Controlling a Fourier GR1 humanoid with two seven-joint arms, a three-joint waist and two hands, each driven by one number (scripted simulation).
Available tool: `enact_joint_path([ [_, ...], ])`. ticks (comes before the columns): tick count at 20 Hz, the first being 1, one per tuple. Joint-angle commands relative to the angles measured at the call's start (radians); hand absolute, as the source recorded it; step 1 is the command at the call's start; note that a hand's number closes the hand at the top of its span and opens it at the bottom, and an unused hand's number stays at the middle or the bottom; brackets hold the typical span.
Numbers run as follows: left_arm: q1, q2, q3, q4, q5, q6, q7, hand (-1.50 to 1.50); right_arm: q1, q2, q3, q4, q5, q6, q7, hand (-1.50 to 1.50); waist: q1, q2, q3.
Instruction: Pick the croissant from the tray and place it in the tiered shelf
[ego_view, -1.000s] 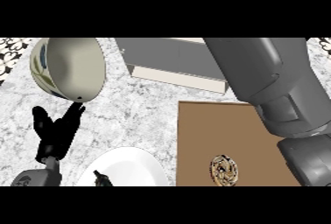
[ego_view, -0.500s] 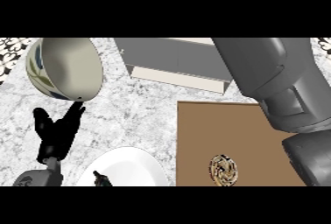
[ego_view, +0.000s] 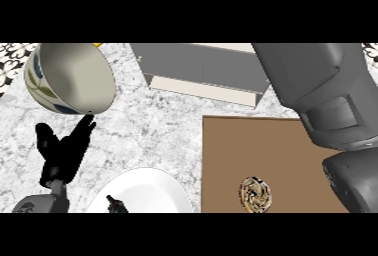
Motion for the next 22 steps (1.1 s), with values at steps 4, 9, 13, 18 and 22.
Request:
enact_joint_path([
  [4,0.056,-0.027,-0.026,0.006,-0.013,-0.007,-0.007,0.00,-0.020,0.029,-0.101,-0.053,-0.087,-0.156,-0.011,-1.50,0.005,0.003,-0.007],
  [9,0.000,-0.026,-0.005,0.030,-0.001,0.008,0.054,0.00,0.017,0.016,-0.167,-0.111,-0.155,-0.247,-0.062,-1.50,-0.008,0.002,-0.006],
  [13,0.043,-0.002,0.009,0.014,0.009,-0.023,0.042,0.00,-0.014,-0.045,-0.149,-0.138,-0.090,-0.318,0.025,-1.50,-0.018,-0.006,-0.007],
  [18,0.042,-0.011,0.025,0.047,-0.003,-0.007,0.013,0.00,0.080,-0.123,-0.136,-0.216,-0.042,-0.337,0.075,-1.50,-0.043,-0.011,-0.006],
  [22,0.021,-0.028,0.019,0.009,0.004,0.012,0.058,0.00,0.091,-0.192,-0.171,-0.258,-0.010,-0.386,0.154,-1.50,-0.040,-0.010,-0.006],
])
